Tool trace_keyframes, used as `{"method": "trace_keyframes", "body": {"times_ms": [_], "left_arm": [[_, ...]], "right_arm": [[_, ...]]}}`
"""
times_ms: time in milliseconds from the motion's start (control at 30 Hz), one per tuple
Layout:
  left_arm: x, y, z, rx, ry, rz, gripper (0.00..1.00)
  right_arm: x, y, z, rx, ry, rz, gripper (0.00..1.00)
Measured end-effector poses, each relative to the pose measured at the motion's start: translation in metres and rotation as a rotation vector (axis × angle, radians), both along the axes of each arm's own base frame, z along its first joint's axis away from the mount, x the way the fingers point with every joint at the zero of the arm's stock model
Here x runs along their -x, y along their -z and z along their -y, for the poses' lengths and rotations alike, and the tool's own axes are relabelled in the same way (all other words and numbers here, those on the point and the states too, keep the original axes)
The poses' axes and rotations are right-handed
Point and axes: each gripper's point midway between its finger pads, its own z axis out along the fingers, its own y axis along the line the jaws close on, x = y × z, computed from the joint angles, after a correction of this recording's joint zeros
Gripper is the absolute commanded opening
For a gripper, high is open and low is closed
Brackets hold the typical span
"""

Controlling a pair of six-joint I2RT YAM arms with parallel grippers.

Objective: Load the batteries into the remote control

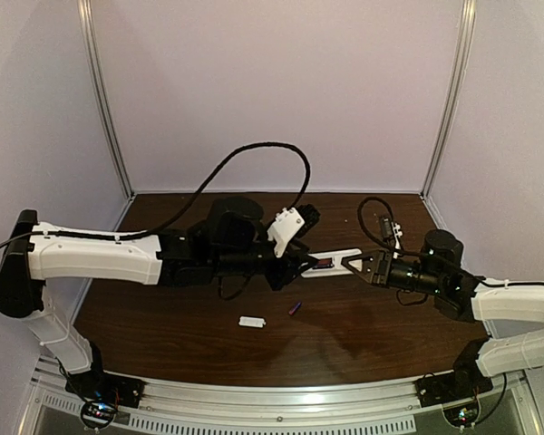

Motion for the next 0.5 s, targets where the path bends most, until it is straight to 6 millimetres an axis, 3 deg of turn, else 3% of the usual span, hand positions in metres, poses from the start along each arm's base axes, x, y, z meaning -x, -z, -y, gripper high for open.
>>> {"method": "trace_keyframes", "body": {"times_ms": [233,333,500], "left_arm": [[-0.037,0.002,-0.026,0.018,-0.195,-0.162,0.36],[-0.042,-0.005,-0.025,0.039,-0.222,-0.205,0.36],[-0.040,0.002,-0.014,0.051,-0.226,-0.285,0.36]], "right_arm": [[-0.016,0.008,-0.009,0.016,0.099,-0.004,0.00],[-0.022,0.010,-0.014,0.028,0.125,-0.006,0.00],[-0.027,0.008,-0.026,0.037,0.152,0.003,0.00]]}}
